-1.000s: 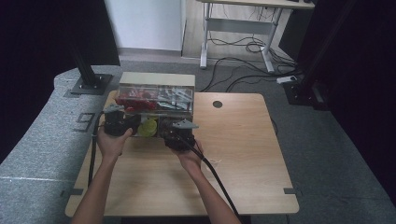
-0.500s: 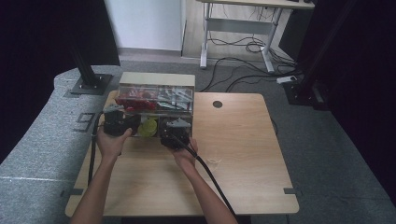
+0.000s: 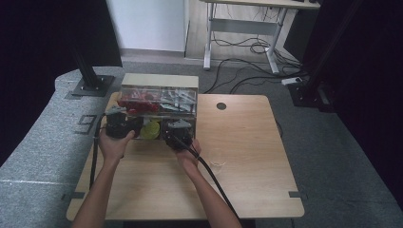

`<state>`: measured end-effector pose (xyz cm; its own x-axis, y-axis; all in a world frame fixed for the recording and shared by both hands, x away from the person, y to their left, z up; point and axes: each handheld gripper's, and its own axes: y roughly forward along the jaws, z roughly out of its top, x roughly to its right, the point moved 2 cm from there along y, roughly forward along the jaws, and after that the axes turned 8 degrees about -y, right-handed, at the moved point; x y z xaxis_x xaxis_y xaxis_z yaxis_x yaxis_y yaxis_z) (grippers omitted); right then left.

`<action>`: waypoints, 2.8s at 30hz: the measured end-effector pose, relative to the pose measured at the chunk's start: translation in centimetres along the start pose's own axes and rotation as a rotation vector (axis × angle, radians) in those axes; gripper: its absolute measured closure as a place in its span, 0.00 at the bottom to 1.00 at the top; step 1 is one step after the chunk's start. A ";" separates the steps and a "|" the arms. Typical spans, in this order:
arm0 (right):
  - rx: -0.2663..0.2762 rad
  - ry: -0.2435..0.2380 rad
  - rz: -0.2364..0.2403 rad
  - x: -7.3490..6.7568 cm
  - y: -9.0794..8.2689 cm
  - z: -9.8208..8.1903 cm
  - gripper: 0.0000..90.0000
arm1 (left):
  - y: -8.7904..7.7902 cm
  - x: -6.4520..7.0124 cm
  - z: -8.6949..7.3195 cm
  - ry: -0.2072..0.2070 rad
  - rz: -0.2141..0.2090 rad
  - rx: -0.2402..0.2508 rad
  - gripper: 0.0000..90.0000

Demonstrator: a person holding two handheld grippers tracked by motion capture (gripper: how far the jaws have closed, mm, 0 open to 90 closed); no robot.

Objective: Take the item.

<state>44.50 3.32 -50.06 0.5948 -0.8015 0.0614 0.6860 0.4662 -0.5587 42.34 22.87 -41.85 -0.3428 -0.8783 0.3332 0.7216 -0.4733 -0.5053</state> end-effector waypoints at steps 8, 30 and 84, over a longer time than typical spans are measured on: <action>-0.012 -0.017 0.009 0.3 0.1 -0.1 0.94 | 0.1 0.1 0.0 -0.002 -0.001 0.002 1.00; 0.085 -0.011 0.049 0.9 -3.5 1.1 0.99 | 0.1 0.2 -0.1 0.000 0.000 0.002 1.00; 0.186 -0.008 0.073 4.8 -12.4 -1.7 0.99 | 0.4 0.4 -0.2 -0.003 0.003 -0.009 1.00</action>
<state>38.10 -6.91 -44.19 0.6486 -0.7604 0.0337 0.7063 0.5847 -0.3992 42.41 22.36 -42.05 -0.3391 -0.8794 0.3343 0.7170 -0.4716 -0.5133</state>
